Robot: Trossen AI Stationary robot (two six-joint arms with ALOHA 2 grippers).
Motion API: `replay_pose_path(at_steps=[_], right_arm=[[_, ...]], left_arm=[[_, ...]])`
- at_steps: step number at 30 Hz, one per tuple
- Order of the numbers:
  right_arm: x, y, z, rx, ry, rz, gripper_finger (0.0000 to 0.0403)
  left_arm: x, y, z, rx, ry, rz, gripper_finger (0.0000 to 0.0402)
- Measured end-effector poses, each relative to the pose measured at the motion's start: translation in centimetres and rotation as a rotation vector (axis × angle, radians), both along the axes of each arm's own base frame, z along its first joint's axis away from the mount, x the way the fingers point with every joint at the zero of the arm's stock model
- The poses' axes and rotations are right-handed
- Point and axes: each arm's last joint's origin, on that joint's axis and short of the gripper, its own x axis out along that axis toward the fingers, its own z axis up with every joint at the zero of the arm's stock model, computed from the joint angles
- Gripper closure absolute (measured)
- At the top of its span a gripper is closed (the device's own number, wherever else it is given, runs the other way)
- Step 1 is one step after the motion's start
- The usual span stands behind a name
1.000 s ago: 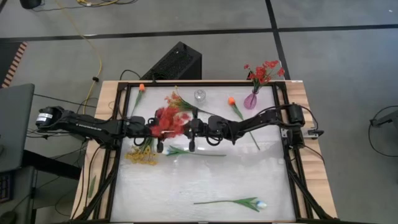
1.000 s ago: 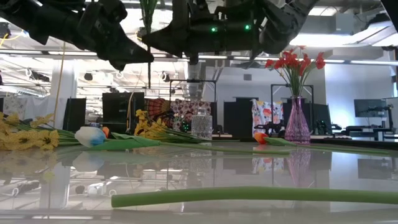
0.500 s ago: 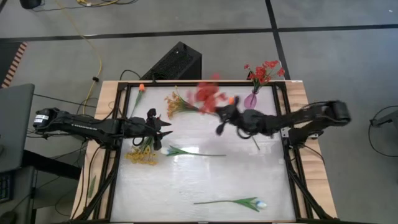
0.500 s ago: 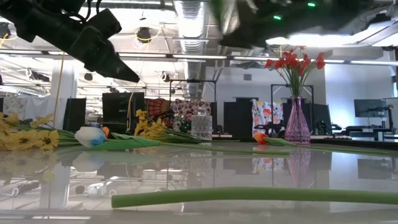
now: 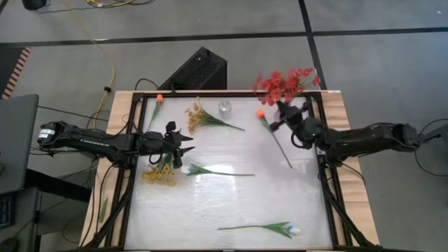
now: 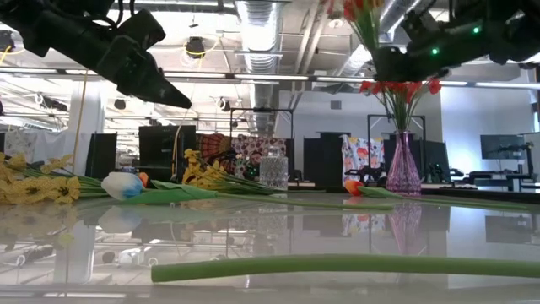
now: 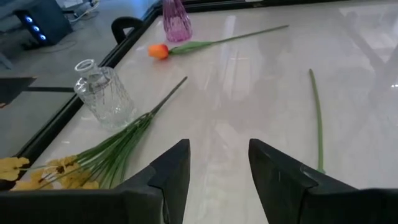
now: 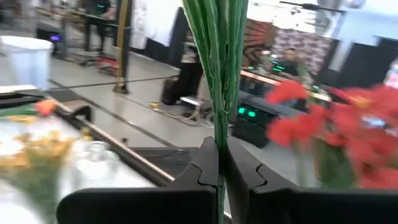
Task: Sort flowers into vase by color
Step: Put the red flowers into the purple vase
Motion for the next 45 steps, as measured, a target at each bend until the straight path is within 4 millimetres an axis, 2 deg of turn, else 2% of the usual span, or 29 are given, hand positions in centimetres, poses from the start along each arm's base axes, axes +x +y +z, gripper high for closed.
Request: replay_pose_path(at_steps=[6,19,26,37,45], right_arm=[[-1.4,-1.5,-0.6,-0.017,0.031,-0.094,0.0372],[-2.0,-3.2,-0.5,-0.032,0.033,-0.132,0.0372],[-1.9,-4.0,-0.5,-0.049,0.013,-0.110,0.0372],[-0.7,-4.9,-2.6,0.014,0.078,-0.147,0.0372],[-0.8,-5.0,-2.8,0.036,0.058,-0.216,0.0372]], left_arm=[[0.0,0.0,0.0,-0.002,-0.002,0.002,0.0248],[0.0,0.5,0.2,0.014,-0.027,0.062,0.0248],[0.0,0.8,0.2,0.013,-0.028,0.075,0.0248],[0.0,0.8,0.2,0.005,-0.028,0.072,0.0248],[0.0,0.8,0.2,0.011,-0.028,0.085,0.0248]])
